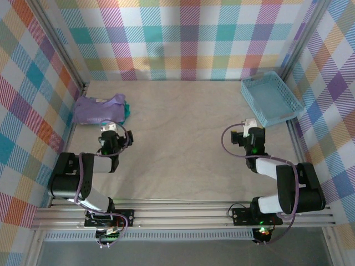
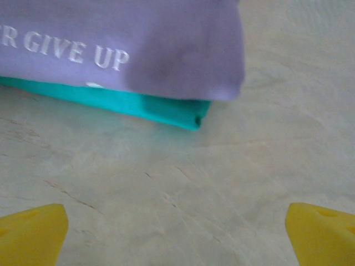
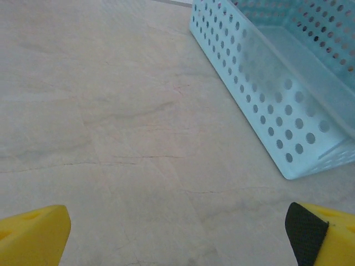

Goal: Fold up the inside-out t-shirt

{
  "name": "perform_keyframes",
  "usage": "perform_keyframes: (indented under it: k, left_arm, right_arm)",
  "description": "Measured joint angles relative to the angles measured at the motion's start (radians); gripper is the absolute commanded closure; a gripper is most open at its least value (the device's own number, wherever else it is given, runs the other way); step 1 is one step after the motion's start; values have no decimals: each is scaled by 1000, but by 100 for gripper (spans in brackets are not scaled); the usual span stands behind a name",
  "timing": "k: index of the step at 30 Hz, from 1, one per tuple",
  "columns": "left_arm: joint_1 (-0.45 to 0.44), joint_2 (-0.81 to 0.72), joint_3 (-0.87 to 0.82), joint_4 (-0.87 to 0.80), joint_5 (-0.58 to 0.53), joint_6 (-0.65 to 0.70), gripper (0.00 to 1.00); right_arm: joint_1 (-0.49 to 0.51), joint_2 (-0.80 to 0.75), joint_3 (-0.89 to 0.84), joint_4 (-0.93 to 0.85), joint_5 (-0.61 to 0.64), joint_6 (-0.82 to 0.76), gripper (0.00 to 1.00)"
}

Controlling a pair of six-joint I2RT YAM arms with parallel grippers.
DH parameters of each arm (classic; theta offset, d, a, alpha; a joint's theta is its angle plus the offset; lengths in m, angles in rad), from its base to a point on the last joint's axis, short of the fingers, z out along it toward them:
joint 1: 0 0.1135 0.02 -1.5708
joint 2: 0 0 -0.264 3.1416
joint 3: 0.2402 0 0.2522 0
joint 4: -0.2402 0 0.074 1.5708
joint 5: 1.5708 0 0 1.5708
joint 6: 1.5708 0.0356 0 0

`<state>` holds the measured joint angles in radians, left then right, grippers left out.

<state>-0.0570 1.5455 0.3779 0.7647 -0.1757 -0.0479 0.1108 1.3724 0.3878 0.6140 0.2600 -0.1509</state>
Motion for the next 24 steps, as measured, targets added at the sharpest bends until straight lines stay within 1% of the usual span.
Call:
perform_keyframes:
  k: [3, 5, 8, 10, 14, 24]
  left_arm:
    - [-6, 14, 3, 10, 2, 18, 0]
    - [-7, 15, 6, 23, 2, 23, 0]
    - [-7, 15, 10, 29, 2, 31, 0]
    - [-7, 15, 12, 29, 2, 36, 0]
    - [-7, 15, 12, 29, 2, 39, 0]
    - [-8, 15, 12, 29, 0, 41, 0]
  right_arm:
    - [-12, -13, -3, 11, -82, 9, 0]
    - [-18, -6, -9, 57, -140, 28, 0]
    - [-26, 66, -10, 151, -184, 55, 0]
    - [-54, 130, -14, 200, -213, 76, 0]
    - [-90, 170, -13, 195, -219, 117, 0]
    - [-92, 170, -3, 201, -222, 144, 1]
